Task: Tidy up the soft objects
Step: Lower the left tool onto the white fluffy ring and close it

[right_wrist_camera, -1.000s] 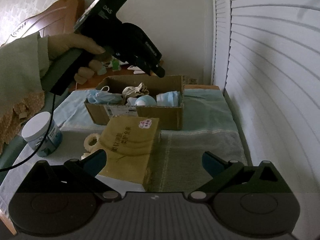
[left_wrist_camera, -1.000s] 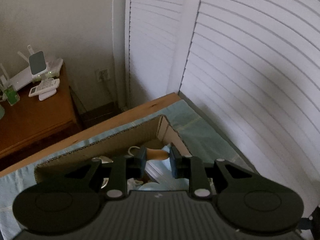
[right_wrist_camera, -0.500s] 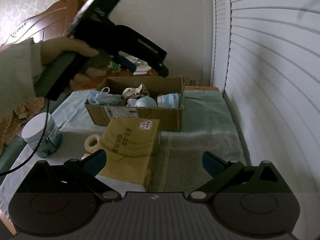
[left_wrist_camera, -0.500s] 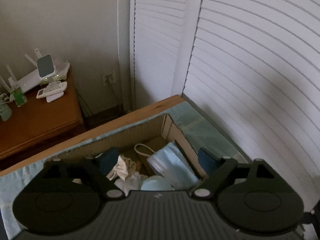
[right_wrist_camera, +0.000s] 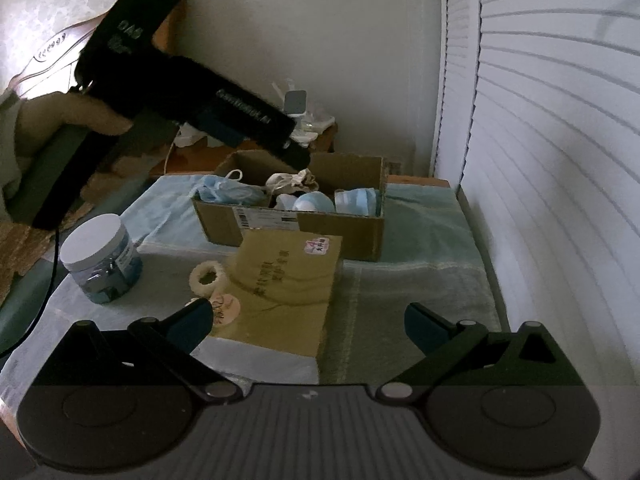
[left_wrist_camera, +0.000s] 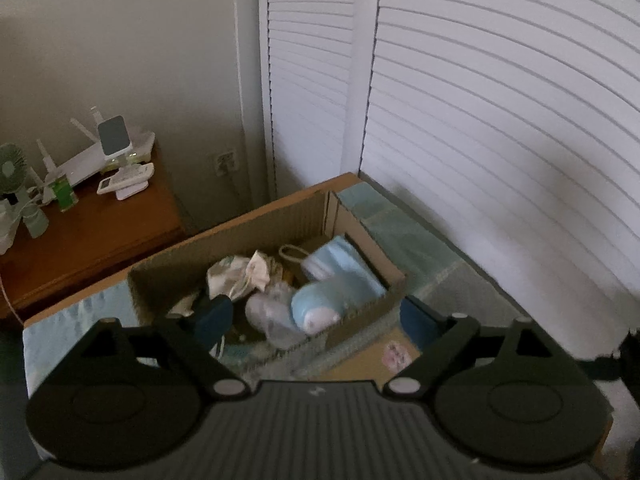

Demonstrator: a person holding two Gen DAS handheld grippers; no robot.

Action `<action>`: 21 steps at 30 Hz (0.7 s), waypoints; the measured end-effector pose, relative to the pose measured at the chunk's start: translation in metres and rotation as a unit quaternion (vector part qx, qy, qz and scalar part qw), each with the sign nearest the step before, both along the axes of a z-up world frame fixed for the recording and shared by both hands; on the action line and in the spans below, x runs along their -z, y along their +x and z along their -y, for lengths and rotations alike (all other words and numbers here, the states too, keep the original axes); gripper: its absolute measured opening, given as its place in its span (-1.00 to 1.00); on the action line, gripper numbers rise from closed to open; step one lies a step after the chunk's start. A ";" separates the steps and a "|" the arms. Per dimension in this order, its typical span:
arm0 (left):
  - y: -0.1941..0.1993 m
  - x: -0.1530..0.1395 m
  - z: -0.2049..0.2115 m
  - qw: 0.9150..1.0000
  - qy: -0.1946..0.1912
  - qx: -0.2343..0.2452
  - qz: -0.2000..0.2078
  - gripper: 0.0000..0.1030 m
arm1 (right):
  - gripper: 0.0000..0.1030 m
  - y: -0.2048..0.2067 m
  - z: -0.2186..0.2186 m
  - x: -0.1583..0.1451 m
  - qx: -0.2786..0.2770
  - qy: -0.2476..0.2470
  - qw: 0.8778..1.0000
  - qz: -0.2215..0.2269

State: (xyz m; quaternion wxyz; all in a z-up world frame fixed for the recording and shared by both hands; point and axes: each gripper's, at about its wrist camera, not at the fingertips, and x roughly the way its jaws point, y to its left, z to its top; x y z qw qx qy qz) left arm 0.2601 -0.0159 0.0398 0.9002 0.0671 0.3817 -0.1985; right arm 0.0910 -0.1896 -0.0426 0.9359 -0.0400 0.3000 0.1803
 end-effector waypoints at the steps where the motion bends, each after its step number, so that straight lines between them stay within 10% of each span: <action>1: -0.005 0.000 -0.002 1.000 0.002 0.001 0.001 0.77 | 1.00 -0.002 0.000 -0.001 -0.001 0.000 1.000 0.001; 21: -0.014 0.053 -0.041 0.992 0.046 -0.054 -0.101 0.75 | 1.00 -0.017 -0.010 -0.006 -0.015 -0.009 1.000 0.009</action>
